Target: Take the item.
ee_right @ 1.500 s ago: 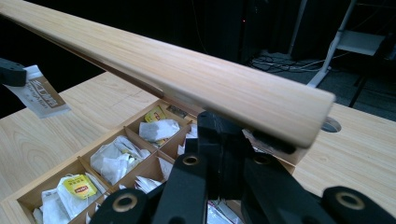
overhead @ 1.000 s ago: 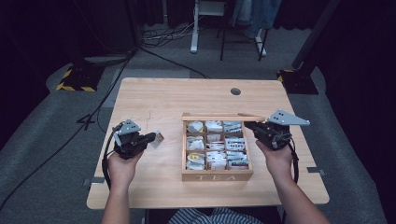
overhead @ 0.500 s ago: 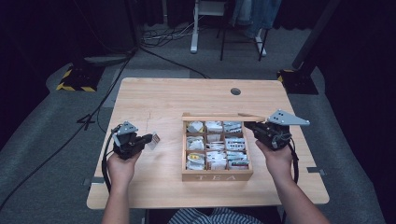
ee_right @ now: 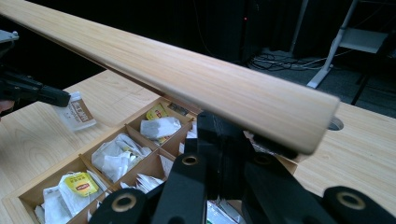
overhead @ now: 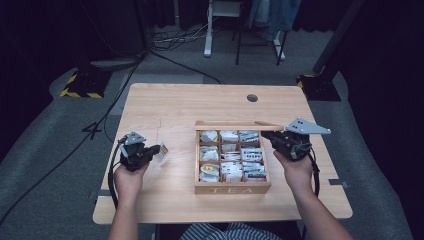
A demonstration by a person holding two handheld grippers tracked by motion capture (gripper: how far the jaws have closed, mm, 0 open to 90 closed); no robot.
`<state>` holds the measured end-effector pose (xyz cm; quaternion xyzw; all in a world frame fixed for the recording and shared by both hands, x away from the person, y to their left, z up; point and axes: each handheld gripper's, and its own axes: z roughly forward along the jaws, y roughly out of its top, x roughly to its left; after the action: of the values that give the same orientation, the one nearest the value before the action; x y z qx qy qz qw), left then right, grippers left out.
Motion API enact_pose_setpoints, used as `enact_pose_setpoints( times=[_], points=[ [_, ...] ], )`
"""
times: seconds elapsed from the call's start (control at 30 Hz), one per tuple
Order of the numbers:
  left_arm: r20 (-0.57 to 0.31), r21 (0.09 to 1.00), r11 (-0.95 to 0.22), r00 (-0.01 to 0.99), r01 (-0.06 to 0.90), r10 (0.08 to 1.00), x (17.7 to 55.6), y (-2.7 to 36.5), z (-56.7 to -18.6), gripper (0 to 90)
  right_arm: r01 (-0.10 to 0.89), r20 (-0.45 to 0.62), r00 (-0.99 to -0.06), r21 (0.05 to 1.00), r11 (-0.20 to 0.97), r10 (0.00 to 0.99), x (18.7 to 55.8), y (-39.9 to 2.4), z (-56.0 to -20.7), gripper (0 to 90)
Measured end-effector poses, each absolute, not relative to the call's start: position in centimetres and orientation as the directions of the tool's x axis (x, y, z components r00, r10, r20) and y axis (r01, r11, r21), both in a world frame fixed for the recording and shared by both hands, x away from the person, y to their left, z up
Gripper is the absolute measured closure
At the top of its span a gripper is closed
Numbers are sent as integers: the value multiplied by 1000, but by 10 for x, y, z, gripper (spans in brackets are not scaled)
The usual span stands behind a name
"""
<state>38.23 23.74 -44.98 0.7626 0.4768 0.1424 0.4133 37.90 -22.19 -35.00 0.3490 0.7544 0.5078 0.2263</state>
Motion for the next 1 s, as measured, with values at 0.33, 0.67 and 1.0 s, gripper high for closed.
enact_pose_setpoints(
  times=[0.33, 0.67, 1.0],
  points=[
    [-165, 753, -183, 451, 632, 877, 385, 239, -455, 741, 298, 12, -654, 923, 242, 757, 380, -222, -350, 888],
    [-119, 746, -175, 387, 642, 914, 386, 240, -454, 456, 299, 14, -654, 923, 241, 756, 380, -222, -351, 885],
    [-130, 766, -158, 391, 624, 911, 378, 239, -438, 396, 300, 15, -655, 923, 241, 755, 381, -221, -350, 883]
  ],
)
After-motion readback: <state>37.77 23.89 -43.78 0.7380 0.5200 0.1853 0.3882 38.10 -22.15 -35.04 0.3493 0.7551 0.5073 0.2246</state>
